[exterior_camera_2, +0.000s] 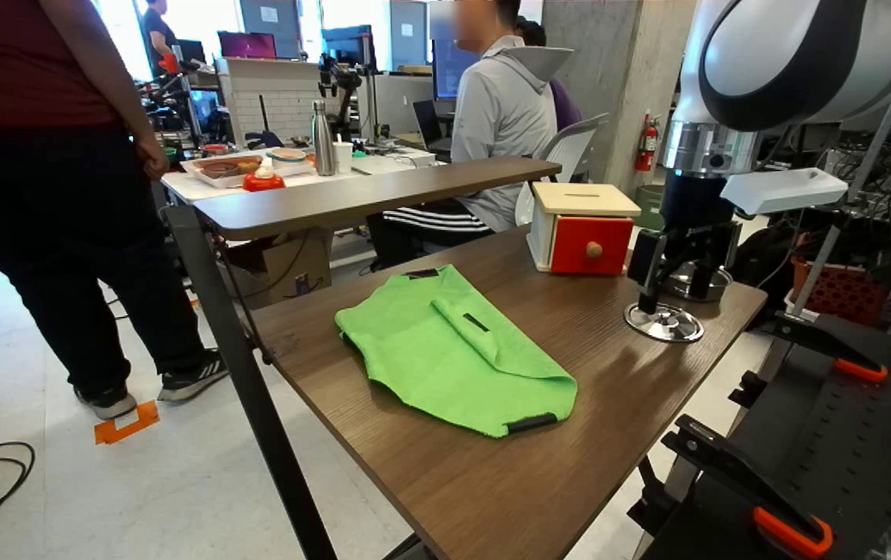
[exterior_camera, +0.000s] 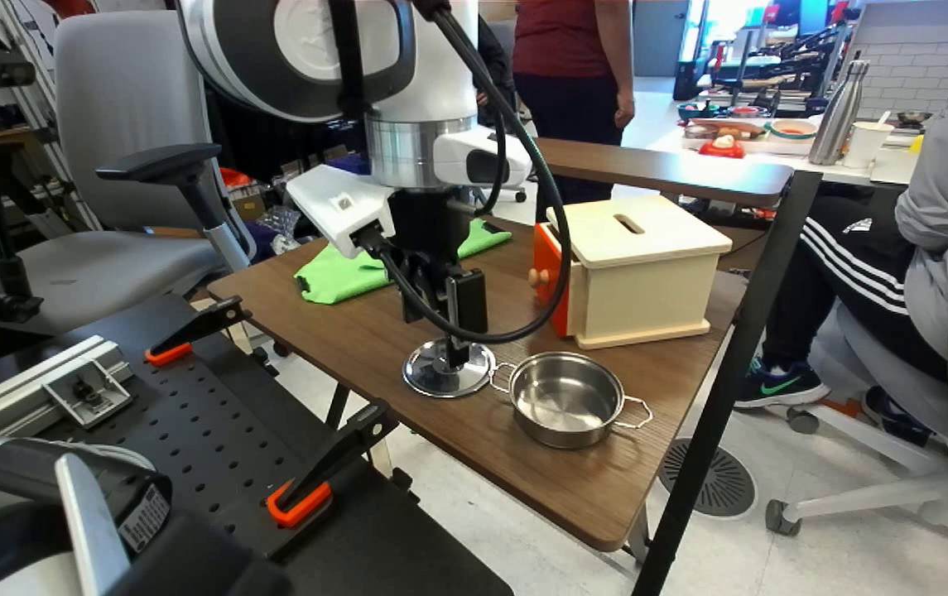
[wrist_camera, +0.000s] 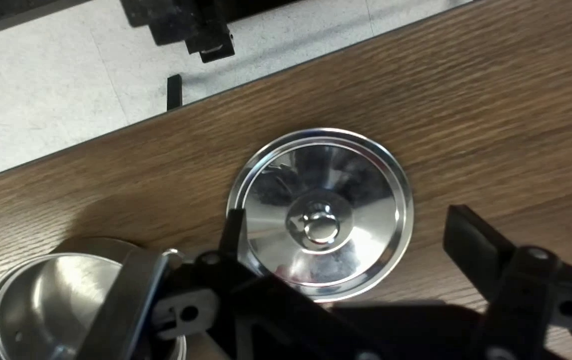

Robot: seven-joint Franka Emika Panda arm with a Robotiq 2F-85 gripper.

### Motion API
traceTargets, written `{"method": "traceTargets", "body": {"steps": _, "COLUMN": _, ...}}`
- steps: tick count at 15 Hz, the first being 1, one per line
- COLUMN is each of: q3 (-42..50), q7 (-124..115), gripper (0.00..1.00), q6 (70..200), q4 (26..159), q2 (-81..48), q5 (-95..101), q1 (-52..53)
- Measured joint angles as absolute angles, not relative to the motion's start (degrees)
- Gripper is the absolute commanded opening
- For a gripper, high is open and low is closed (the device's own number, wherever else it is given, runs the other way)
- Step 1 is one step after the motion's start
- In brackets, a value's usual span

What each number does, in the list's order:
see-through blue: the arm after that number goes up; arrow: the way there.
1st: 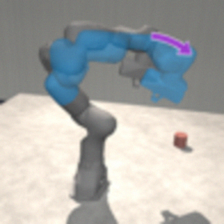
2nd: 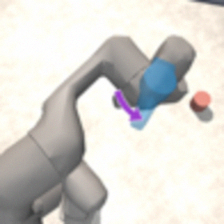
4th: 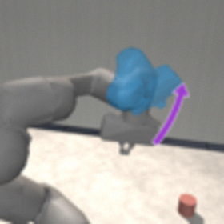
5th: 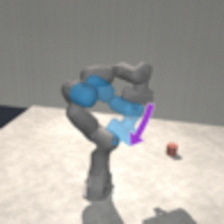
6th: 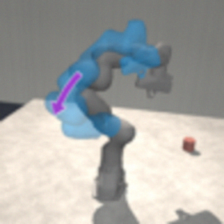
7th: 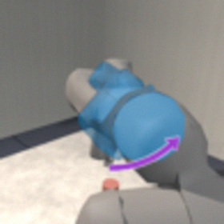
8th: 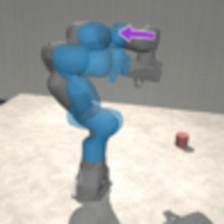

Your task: Put the lid on the pot

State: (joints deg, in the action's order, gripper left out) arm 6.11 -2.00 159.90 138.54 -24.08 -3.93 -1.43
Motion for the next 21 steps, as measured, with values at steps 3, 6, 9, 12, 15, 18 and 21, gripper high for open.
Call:
{"method": "traceTargets", "body": {"steps": 3, "q3": 6.53, "q7": -3.08, "gripper": 0.58, "q6": 159.9, "q4": 137.55, "q2": -25.38, "q5": -2.64, "q1": -1.3}}
{"method": "traceTargets", "body": {"steps": 6, "q3": 7.21, "q7": -4.24, "gripper": 0.35, "q6": 159.9, "q4": 136.59, "q2": -26.62, "q5": -1.0, "q1": -0.89}}
{"method": "traceTargets", "body": {"steps": 9, "q3": 7.76, "q7": -4.93, "gripper": 0.12, "q6": 159.9, "q4": 135.53, "q2": -27.77, "q5": 0.06, "q1": -0.59}}
{"method": "traceTargets", "body": {"steps": 12, "q3": 8.23, "q7": -5.29, "gripper": 0.04, "q6": 159.9, "q4": 134.62, "q2": -28.21, "q5": 0.8, "q1": -0.28}}
{"method": "traceTargets", "body": {"steps": 15, "q3": 8.51, "q7": -5.29, "gripper": 0.05, "q6": 159.9, "q4": 134.29, "q2": -28.38, "q5": 0.88, "q1": 0.0}}
{"method": "traceTargets", "body": {"steps": 18, "q3": 8.55, "q7": -5.29, "gripper": 0.05, "q6": 159.9, "q4": 134.17, "q2": -28.35, "q5": 0.93, "q1": 0.31}}
{"method": "traceTargets", "body": {"steps": 21, "q3": 8.57, "q7": -5.29, "gripper": 0.05, "q6": 159.76, "q4": 134.31, "q2": -27.85, "q5": 1.02, "q1": 0.86}}
